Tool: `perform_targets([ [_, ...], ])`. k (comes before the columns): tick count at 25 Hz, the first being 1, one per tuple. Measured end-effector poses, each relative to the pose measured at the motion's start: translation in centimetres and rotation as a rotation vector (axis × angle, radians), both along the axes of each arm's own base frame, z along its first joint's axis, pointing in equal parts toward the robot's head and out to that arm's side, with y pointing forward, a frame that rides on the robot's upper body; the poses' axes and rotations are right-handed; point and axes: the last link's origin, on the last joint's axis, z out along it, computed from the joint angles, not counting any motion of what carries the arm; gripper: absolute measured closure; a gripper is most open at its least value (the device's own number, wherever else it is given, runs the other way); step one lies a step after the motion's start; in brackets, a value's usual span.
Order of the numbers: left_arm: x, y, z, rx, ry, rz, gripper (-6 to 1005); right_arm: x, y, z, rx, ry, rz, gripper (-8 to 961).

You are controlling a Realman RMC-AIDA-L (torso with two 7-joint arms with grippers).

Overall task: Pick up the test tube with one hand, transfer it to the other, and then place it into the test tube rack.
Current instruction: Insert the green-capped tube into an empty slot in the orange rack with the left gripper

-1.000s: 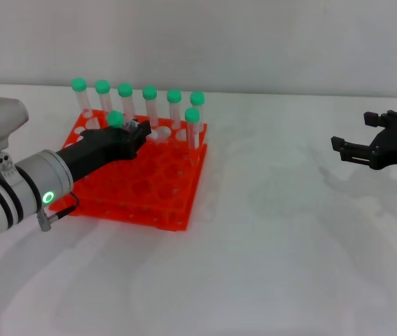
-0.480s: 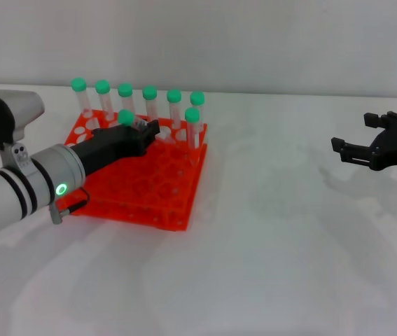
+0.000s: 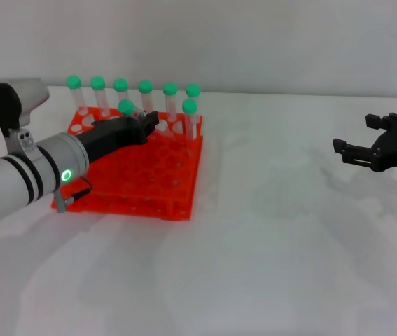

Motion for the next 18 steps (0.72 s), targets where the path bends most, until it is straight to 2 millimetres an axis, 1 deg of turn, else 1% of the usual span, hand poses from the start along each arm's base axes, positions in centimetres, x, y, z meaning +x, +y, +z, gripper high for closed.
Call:
perform_targets([
  [5,0.46,0.42,0.10,0.002,0.002,-0.009,710,0.07,0.01,0.09,0.001,-0.006,0.002,139],
  [18,0.68,0.55,0.12,-0.001,-0.018,0.001,699,0.65,-0.24,0.29,0.003,-0.015,-0.008,139],
])
